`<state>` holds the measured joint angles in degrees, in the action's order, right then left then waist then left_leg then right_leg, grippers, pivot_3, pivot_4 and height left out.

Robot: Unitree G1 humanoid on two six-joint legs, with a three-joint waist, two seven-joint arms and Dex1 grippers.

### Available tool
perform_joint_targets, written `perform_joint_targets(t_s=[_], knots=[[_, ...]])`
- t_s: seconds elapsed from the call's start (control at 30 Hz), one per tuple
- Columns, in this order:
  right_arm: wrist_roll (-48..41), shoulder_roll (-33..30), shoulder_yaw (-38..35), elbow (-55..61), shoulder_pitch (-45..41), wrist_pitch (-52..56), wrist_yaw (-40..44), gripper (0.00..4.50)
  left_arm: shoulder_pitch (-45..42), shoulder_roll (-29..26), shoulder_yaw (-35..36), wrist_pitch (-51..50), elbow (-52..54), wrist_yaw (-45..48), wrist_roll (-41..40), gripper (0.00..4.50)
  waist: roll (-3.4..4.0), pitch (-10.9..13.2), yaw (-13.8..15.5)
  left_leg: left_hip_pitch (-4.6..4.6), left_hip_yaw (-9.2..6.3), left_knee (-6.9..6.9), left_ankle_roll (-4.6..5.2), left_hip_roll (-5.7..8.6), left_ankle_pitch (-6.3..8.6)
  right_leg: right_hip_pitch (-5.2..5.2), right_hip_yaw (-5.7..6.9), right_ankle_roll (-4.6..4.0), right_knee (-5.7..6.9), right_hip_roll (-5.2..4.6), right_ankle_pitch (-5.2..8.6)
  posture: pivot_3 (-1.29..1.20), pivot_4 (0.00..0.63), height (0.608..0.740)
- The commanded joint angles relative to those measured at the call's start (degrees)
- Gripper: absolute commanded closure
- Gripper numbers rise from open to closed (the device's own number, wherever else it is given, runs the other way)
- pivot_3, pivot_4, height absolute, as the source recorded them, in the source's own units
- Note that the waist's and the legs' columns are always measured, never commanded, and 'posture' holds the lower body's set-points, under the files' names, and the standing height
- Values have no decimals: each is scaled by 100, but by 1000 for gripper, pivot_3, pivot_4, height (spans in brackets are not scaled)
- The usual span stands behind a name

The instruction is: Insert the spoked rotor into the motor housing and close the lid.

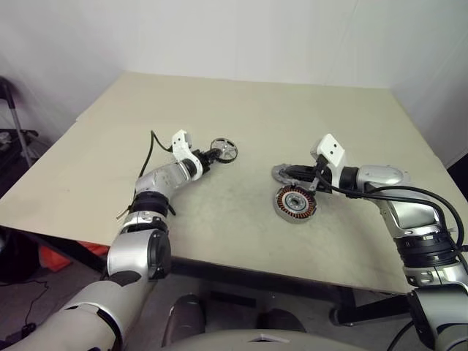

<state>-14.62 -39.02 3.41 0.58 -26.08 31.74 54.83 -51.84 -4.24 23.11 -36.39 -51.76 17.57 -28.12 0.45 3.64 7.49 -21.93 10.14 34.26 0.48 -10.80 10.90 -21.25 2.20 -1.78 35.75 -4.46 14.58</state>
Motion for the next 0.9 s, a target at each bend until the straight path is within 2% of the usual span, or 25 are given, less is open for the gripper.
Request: perform_joint_targets(t_s=[0.03, 0.1, 0.27, 0.9], knots=[[-33, -88, -153, 131, -80, -12, -65, 4468, -188, 8, 202, 132, -222, -146, -156, 2111, -1, 0, 4, 0, 0, 0, 0, 0, 0, 1, 0, 0, 0, 0, 0, 0, 0, 740], [-19, -101, -169, 129, -100, 3, -105, 4468, -206, -1, 268, 261, -373, -237, -148, 2111, -1, 0, 12, 0, 0, 0, 1, 0, 1, 2, 2, 0, 0, -2, 0, 0, 0, 740], [-17, -137, -154, 177, -102, 31, -156, 4500, -247, -14, 408, 518, -658, -137, -203, 3622, -2, 1, 19, 10, -1, 1, -10, 2, 8, 12, 3, 0, -1, -6, 0, 0, 0, 740], [163, -178, -65, -83, 22, -314, -133, 4500, -737, 89, 969, 1142, -1335, 182, -629, 3622, -4, 3, 39, 3, -1, 2, -7, 5, 7, 8, 7, 2, -3, -11, -1, 0, 0, 740]])
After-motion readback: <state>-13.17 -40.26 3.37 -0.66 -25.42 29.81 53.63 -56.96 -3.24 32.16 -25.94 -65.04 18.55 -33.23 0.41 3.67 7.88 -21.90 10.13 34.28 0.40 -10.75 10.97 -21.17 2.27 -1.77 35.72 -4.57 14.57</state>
